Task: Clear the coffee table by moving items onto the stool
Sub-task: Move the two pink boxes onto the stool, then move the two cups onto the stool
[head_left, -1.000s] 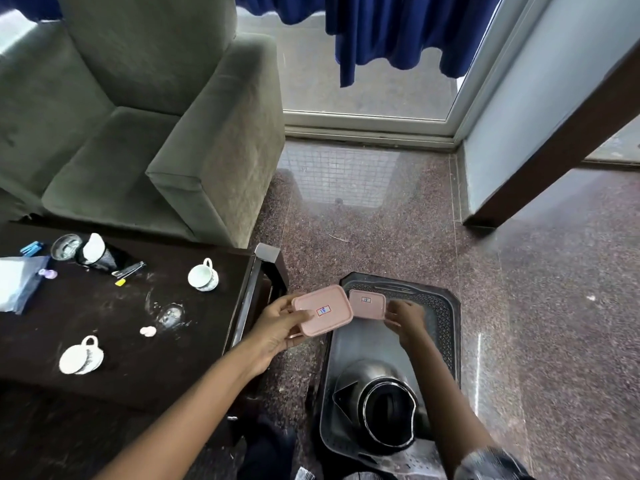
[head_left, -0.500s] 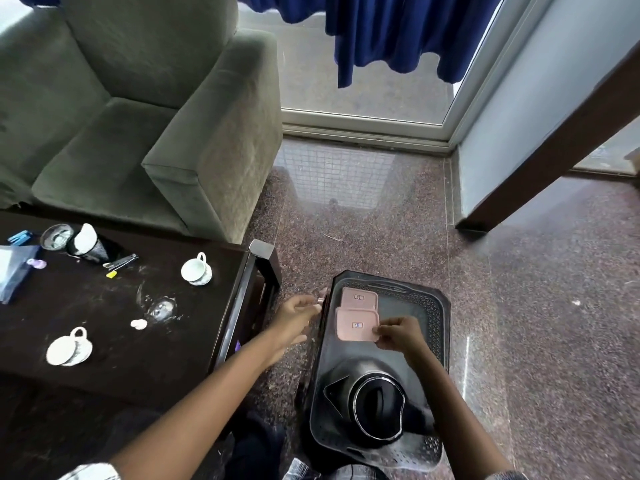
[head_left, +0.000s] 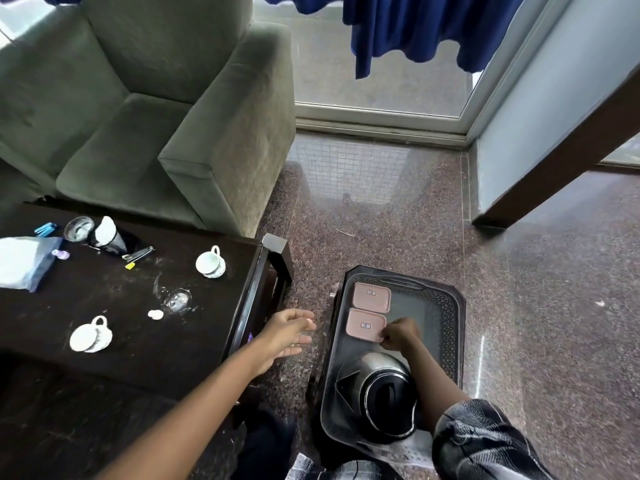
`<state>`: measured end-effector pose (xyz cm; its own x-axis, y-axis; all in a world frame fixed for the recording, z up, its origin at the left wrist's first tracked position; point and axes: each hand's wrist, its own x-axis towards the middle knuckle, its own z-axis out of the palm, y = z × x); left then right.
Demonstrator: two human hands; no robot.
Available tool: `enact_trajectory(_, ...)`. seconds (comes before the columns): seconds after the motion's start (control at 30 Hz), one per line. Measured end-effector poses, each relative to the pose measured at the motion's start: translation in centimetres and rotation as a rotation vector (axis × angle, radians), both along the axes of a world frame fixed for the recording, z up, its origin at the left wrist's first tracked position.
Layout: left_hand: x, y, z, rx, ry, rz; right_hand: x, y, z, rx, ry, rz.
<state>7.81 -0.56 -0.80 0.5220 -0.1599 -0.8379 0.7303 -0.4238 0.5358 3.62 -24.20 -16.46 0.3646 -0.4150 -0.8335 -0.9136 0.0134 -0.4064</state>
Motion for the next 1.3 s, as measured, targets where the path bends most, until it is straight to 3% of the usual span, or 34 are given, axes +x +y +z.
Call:
enact_trajectory(0.37,-0.3,1.3,-0.1,0.013,-0.007,-0.021,0.4,0.5,3.0,-0.131,0.037,0.085)
enact_trajectory(0.5,0.0,2.2,0.2,0.026,-0.031,-0.033,1.4,1.0,5.3,-0.332,-0.094,0.174)
enact_trajectory(0.63,0.7,5.2,0.6,0.036,-0.075,-0.018,4.4,4.6,8.6,-0.253,-0.258,0.318)
enact_trajectory(0.77,1.9,10.4,0.3,0.065,-0.112,0.076,7.8,11.3,10.8,-0.201,-0.374,0.538)
enact_trajectory(0.97,4.1,21.9,-1.1,0.116,-0.15,0.191,12.6,24.2,10.8,-0.076,-0.329,0.894)
enact_trajectory(1.13,5.5,33.9,-3.2,0.155,-0.134,0.345,15.0,36.7,9.1,-0.103,-0.264,1.006)
enact_trajectory(1.3,6.0,45.1,-6.7,0.178,-0.051,0.508,15.4,50.3,7.1,0.03,-0.102,1.059)
